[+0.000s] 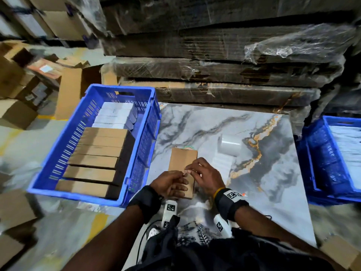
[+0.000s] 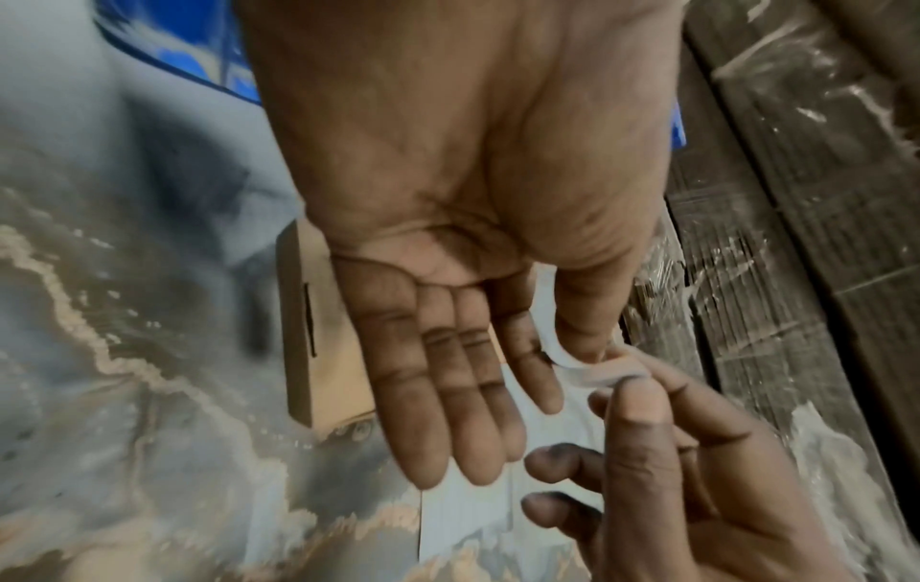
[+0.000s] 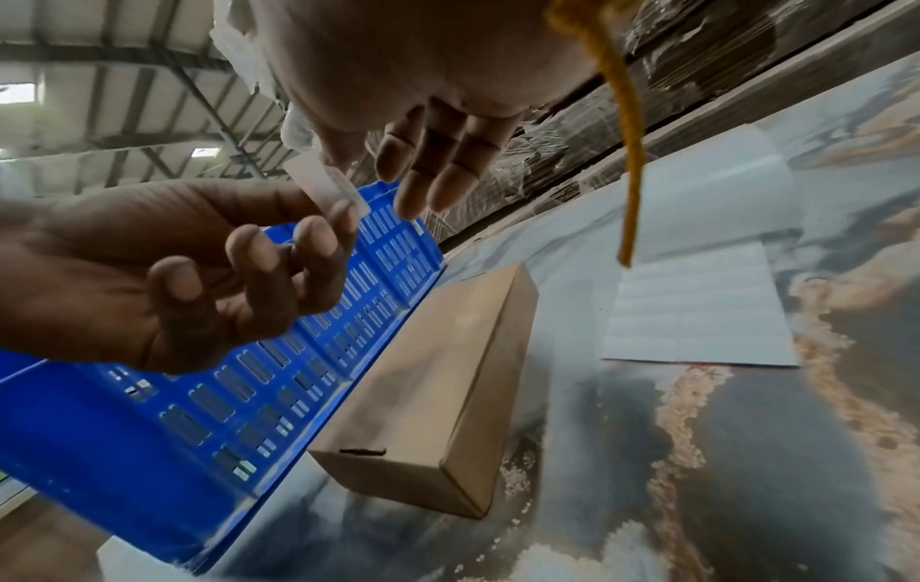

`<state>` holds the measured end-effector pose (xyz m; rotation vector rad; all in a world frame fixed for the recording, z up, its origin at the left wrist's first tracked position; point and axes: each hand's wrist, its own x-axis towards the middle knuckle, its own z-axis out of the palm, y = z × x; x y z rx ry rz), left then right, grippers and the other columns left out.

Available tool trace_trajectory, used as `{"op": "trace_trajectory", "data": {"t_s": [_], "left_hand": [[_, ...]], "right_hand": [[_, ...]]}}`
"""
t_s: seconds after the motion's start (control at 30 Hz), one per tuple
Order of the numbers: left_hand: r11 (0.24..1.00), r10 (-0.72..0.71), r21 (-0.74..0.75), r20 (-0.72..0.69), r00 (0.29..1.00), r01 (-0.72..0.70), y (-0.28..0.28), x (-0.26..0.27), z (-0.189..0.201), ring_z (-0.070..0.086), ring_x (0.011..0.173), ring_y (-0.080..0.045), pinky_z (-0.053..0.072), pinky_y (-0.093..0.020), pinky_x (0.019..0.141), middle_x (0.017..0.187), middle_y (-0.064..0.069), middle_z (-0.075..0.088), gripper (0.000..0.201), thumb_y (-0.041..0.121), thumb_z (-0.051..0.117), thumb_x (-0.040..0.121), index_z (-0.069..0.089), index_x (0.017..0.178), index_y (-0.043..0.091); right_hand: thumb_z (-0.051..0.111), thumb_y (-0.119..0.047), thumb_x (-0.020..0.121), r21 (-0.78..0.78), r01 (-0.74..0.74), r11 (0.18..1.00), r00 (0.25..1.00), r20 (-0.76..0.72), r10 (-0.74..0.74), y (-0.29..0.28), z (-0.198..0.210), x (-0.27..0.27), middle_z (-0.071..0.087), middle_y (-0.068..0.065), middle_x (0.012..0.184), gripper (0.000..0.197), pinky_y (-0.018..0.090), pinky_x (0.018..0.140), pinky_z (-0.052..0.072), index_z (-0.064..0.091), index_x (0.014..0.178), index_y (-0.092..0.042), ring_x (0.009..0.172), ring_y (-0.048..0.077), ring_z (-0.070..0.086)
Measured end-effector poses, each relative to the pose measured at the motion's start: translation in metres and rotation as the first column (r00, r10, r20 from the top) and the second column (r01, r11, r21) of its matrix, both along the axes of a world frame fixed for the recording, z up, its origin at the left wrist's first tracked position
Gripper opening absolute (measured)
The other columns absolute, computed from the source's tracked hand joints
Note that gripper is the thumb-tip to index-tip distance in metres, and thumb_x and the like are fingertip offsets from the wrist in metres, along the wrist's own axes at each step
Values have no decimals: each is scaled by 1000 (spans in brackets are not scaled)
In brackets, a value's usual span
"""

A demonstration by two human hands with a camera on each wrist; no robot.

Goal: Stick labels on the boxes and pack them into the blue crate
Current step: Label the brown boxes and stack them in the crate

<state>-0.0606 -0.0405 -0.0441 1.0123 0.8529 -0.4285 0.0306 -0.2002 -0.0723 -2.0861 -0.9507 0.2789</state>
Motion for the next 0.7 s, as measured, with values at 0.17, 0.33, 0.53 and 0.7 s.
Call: {"op": "trace_trajectory", "data": {"t_s": [0.17,0.33,0.53,0.7], "left_hand": [[982,75,167,70,995,-86,16,-5,-9,61,55,-17,56,-30,53,76,-7,64,19,28,66,92,64,90,9],[972,165,159,72,984,-175,21,-6,-23,50,42,-15,41,-23,47,69,-7,57,20,22,66,86,66,92,4],[968,100,229,27,995,-103,20,-3,-28,52,44,-16,45,-24,50,70,-9,60,15,19,58,95,65,94,6],[936,-101,338,3,995,94,25,3,-27,42,47,-16,31,-19,47,67,-9,54,8,10,57,94,61,87,9]], "right_hand": [[66,-31,90,-54,54,997,987,-147,-61,9,-6,0,54,-13,104,27,25,78,49,65,117,-33,80,-5,55],[70,-29,88,-117,242,963,848,-457,-269,19,-17,-1,70,-5,88,9,36,84,54,75,93,-23,80,10,64],[68,-40,88,-216,238,947,791,-523,-318,35,-14,-3,73,0,82,24,29,77,50,74,88,-16,79,16,65],[73,-25,84,-201,128,971,858,-468,-211,44,-16,6,70,-9,107,21,19,87,47,73,105,-25,96,7,62]]}}
